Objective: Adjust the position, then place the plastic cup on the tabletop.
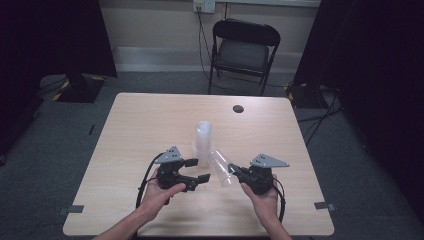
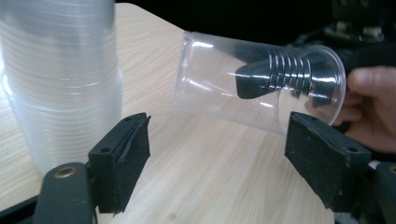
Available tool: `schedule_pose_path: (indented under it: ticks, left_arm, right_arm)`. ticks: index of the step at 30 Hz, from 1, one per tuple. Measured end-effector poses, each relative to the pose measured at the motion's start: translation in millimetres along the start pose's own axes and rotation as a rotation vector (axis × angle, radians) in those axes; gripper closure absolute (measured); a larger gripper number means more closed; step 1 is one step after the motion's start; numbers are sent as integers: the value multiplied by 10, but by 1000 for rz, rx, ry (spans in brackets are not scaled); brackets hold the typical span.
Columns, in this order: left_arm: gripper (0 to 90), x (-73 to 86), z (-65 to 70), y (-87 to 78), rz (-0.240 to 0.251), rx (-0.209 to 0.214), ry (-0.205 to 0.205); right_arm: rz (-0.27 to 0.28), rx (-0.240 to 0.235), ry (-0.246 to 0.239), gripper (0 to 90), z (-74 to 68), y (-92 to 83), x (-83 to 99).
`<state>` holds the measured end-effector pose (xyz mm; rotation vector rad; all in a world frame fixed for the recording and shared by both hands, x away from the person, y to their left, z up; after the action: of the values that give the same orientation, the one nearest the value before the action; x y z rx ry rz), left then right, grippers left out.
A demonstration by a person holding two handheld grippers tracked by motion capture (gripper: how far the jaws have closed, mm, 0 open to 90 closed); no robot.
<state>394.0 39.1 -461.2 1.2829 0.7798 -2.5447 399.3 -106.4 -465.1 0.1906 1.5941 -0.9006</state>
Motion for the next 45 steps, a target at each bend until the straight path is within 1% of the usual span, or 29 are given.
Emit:
schedule_pose_path:
  ticks: [1, 2, 3, 4, 5, 6, 7, 8, 11, 14, 15, 17, 18, 22, 24, 25, 26, 27, 30, 31, 32, 33, 35, 36, 38, 39, 42, 43, 45]
  left_arm:
    - [213, 9, -2, 2, -8, -12, 12]
    - [214, 24, 13, 7, -21, -7, 34]
    - [212, 32, 23, 4, -25, -2, 50]
    - [212, 42, 34, 3, -30, 1, 69]
    - [212, 54, 51, 2, -37, 12, 91]
    - [201, 65, 56, -1, -41, -5, 128]
    - [202, 65, 56, -1, -41, -5, 128]
    - [203, 68, 59, 0, -41, -5, 143]
    - [203, 83, 47, 3, -50, -26, 174]
    - [190, 100, 48, 9, -52, -54, 227]
    - [189, 107, 52, 9, -53, -58, 251]
    - [184, 118, 64, 8, -55, -64, 285]
    - [182, 124, 64, 10, -58, -66, 293]
    - [171, 161, 70, 25, -81, -76, 333]
    - [170, 165, 83, 30, -78, -81, 357]
    - [170, 174, 92, 35, -84, -82, 360]
    - [168, 180, 92, 33, -95, -86, 383]
    - [168, 191, 109, 42, -93, -85, 389]
    - [173, 229, 146, 63, -115, -75, 439]
    - [163, 245, 153, 72, -124, -77, 451]
    - [159, 280, 147, 87, -150, -84, 472]
    - [153, 280, 147, 87, -150, -84, 472]
    - [154, 317, 142, 110, -171, -81, 494]
    - [155, 331, 140, 122, -174, -83, 496]
    - [157, 378, 138, 141, -199, -89, 525]
    - [154, 384, 142, 158, -193, -95, 540]
    - [155, 402, 135, 175, -200, -118, 567]
    - [155, 410, 133, 176, -211, -123, 574]
    - [154, 420, 137, 189, -204, -128, 590]
  right_arm:
    - [-6, -7, 1, 898, -4, -3, 6]
    - [-8, -13, 3, 898, -6, -1, 9]
    - [-28, -40, 9, 898, -19, 9, 28]
    - [-28, -40, 9, 898, -19, 9, 28]
    - [-37, -57, 11, 894, -27, 12, 37]
    - [-67, -108, 24, 886, -55, 33, 66]
    - [-67, -108, 24, 886, -55, 33, 66]
    - [-83, -131, 25, 886, -70, 41, 85]
    - [-100, -147, 17, 889, -90, 47, 97]
    - [-133, -175, 4, 891, -132, 66, 111]
    - [-145, -185, 0, 891, -144, 76, 117]
    - [-162, -203, 0, 891, -167, 95, 126]
    - [-177, -207, -5, 891, -177, 113, 139]
    - [-199, -216, -9, 897, -184, 127, 172]
    - [-199, -217, -8, 897, -184, 124, 173]
    - [-202, -223, -7, 898, -189, 121, 177]
    - [-216, -234, -8, 898, -203, 112, 190]
    - [-216, -234, -8, 898, -203, 112, 190]
    - [-229, -253, -5, 899, -226, 110, 198]
    - [-238, -269, -6, 899, -241, 116, 200]
    - [-242, -274, -8, 899, -246, 119, 203]
    - [-242, -274, -8, 899, -246, 119, 203]
    - [-259, -280, -5, 899, -253, 127, 225]
    - [-263, -288, 4, 899, -257, 128, 243]
    - [-264, -293, 10, 899, -259, 125, 251]
    - [-266, -296, 12, 899, -261, 122, 255]
    - [-277, -300, 14, 899, -270, 116, 264]
    - [-280, -303, 16, 899, -274, 115, 267]
    - [-286, -307, 17, 899, -282, 117, 273]
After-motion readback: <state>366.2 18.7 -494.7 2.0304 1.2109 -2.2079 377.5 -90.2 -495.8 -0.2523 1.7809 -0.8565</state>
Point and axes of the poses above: each handheld gripper's, and its own axes: y roughly forward along the jaws, x roughly out of its underside, z roughly to its right, the point moved 9 cm from there along y, roughly forward along the jaws, and after that the axes turned 15 degrees about -y, right-handed, at the moved point
